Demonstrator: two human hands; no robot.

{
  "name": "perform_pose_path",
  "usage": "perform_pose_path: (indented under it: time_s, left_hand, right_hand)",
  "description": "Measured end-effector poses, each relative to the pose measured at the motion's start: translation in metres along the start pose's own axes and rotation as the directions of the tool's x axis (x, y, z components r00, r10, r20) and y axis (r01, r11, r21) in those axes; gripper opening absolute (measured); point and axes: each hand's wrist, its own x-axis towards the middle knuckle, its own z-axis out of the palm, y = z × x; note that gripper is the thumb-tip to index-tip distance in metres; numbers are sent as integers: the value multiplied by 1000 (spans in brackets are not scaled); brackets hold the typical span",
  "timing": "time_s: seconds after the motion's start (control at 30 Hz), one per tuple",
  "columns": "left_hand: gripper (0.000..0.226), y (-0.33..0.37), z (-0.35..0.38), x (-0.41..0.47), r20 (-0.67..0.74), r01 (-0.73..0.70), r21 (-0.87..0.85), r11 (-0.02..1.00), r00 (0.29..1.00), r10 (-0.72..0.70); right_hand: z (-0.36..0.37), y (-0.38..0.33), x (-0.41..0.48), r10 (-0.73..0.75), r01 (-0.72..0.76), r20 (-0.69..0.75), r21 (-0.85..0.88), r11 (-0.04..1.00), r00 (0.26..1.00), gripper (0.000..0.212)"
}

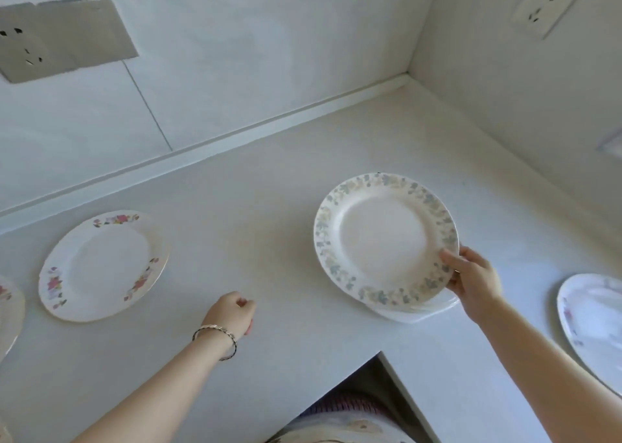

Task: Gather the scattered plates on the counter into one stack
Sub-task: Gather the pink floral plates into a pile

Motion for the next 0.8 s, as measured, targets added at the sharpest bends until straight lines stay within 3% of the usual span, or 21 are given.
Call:
perform_pose_path:
  time_s: [0.17, 0.4, 0.5, 0.63, 0.8]
  left_hand:
    - [21, 39, 28, 5, 33, -33, 9, 999, 999, 32]
    - [17, 60, 32, 3, 4, -52, 47, 998, 999, 51]
    - [20, 61, 28, 0, -10, -42, 58, 997, 999, 42]
    - [22, 58, 26, -4, -16, -18, 56, 998, 1000, 19]
    - [19, 51, 23, -6, -20, -5, 40, 999, 1000, 6]
  right_hand:
    - [-52, 5, 19, 31, -27, -142, 32, 999, 989, 18]
    - [-61, 19, 37, 106, -105, -145, 14, 994, 984, 18]
    - [-51, 18, 42, 8, -44, -208, -168, 985, 978, 18]
    - [-47, 30, 45, -175, 9, -300, -483, 875, 938, 23]
    - [-39, 39, 42, -199, 3, -358, -479, 878, 912, 33]
